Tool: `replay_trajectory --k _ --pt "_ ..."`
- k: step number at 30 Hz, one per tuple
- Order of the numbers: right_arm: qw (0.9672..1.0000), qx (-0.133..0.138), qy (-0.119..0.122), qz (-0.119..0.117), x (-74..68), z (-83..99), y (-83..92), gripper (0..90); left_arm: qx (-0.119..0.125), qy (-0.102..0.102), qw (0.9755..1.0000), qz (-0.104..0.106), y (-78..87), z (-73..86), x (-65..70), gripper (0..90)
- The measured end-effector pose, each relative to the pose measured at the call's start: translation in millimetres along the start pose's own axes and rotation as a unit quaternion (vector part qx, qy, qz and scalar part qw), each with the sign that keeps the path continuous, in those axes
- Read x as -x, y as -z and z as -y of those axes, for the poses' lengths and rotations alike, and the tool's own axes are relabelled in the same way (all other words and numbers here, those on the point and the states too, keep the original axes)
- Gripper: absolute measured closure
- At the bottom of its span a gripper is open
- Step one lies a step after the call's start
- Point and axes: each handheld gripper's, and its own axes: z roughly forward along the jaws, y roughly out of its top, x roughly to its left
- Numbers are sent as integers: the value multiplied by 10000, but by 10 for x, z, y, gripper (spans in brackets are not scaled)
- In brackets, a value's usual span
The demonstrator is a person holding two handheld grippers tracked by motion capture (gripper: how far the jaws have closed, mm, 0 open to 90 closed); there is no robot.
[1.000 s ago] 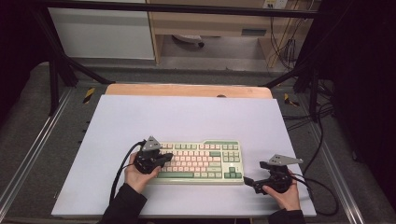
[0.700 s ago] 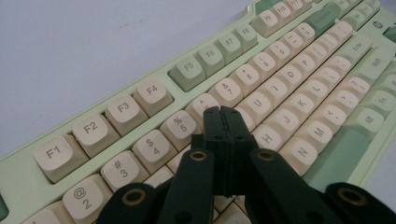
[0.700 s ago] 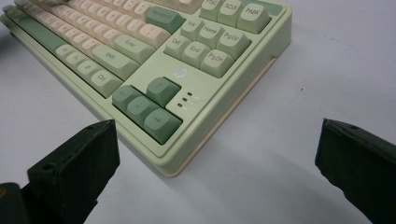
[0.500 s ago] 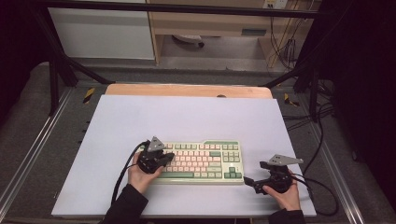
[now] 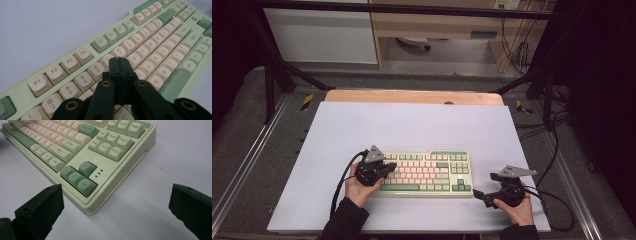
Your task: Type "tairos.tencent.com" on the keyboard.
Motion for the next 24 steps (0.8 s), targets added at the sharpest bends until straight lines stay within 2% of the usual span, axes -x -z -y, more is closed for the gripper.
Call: replay_trajectory --k 11,24 --pt "10000 -5 -8 1 -2 0 -1 4 18 -28 10000 -60 222 79 -65 900" --pt "10000 -20 0 6 -3 2 -3 4 33 103 9999 -118 374 265 -181 900"
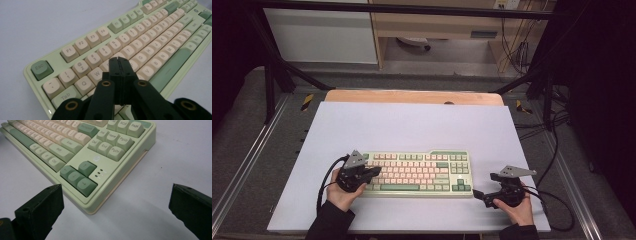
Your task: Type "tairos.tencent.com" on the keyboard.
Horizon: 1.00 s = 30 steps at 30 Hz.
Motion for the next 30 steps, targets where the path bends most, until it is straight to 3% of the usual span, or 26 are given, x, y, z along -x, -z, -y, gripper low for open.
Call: replay_trajectory --k 9,30 --pt "10000 4 14 -1 1 0 1 4 -32 129 9999 -95 36 94 -105 900" --pt "10000 -17 -6 -16 -5 1 -9 4 -160 146 9997 -110 -66 172 -127 900"
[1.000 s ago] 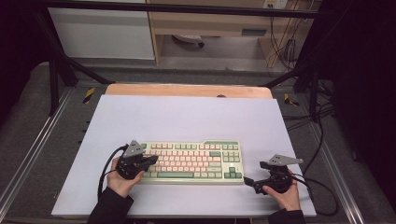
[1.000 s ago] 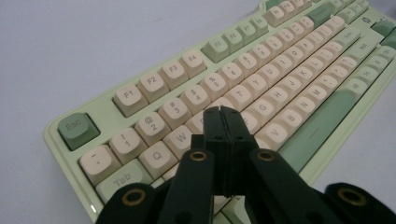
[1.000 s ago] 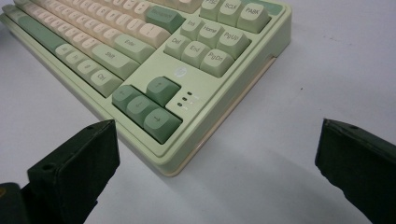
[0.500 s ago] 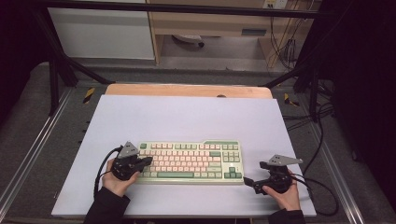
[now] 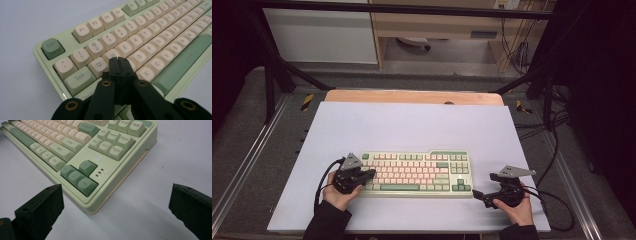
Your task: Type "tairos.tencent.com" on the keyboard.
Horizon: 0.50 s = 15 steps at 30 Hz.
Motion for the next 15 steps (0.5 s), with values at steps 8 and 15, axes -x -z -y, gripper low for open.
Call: replay_trajectory --k 8,15 --pt "10000 74 2 -31 -11 -20 14 4 149 -16 9999 1 100 -38 9 900" --pt "9999 68 92 -84 -95 -86 -14 4 216 -71 9997 21 151 -28 7 900"
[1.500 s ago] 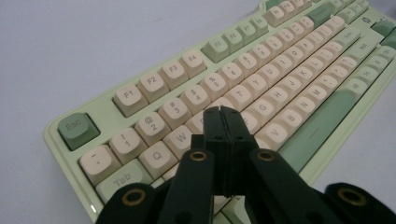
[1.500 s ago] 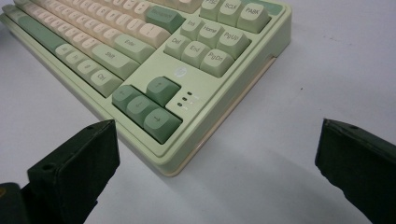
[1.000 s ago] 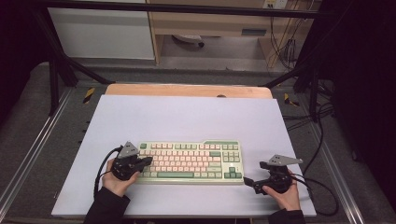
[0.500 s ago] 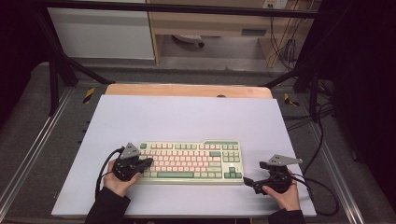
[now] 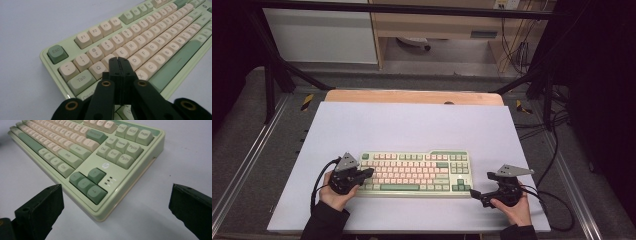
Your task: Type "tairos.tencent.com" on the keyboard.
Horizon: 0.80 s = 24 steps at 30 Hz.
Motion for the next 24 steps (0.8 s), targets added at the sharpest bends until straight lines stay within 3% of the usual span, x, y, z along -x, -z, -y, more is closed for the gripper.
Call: replay_trajectory --k 16,24 --pt "9997 -49 217 -31 -296 -253 -177 5 72 11 10000 51 21 -1 -1 900" --pt "9992 25 382 -108 -455 -439 -308 97 122 13 9999 53 41 -8 -10 900"
